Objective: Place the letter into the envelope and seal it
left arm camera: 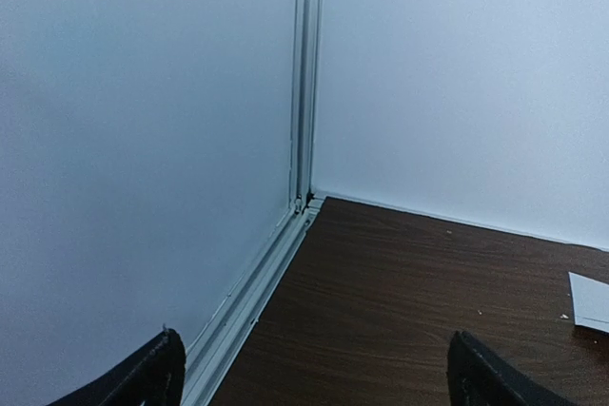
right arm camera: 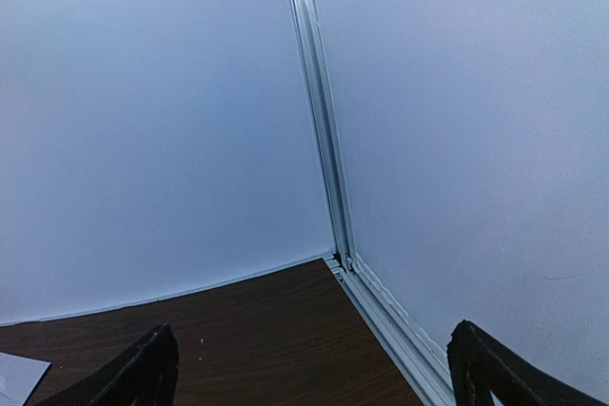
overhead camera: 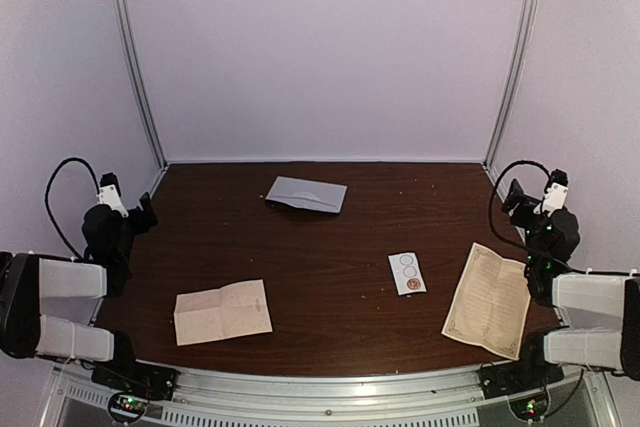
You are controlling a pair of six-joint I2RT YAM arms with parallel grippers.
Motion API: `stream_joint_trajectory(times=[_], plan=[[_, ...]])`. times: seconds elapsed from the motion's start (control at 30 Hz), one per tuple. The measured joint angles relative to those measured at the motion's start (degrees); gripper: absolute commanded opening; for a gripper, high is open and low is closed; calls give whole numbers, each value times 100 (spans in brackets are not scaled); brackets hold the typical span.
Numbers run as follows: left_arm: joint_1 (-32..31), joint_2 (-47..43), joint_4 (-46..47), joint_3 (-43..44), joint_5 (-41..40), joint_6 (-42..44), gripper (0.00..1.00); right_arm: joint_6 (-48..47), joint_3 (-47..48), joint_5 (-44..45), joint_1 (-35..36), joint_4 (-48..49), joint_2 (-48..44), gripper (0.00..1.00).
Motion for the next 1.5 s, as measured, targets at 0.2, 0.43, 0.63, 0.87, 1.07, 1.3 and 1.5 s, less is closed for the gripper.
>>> stream_joint_trajectory(times=[0.2, 0.43, 0.63, 0.87, 1.07, 1.3, 1.5], plan=[[0, 33, -144, 0, -186, -131, 98, 13, -11, 42, 0, -48, -118, 100], [0, -450, -887, 142, -286, -560, 98, 466, -15, 216, 0, -669, -511, 100], [0, -1150, -3049, 1198, 195, -1692, 98, 992, 673, -203, -15, -2096, -741, 100], [0, -1143, -4951, 2750, 2004, -2085, 98, 1436, 2409, -1185, -24, -4242, -739, 100], [0, -973, -5963, 4068, 2472, -1469, 98, 1687, 3106, -1303, 24, -6089, -190, 99], [0, -1696, -5434, 3773, 2105, -1043, 98, 2304, 2413, -1469, 872, -7302, 149, 99], [0, -1676, -5619, 3709, 1779, -649, 98, 2859, 2118, -1386, 1191, -7331, 610, 98]])
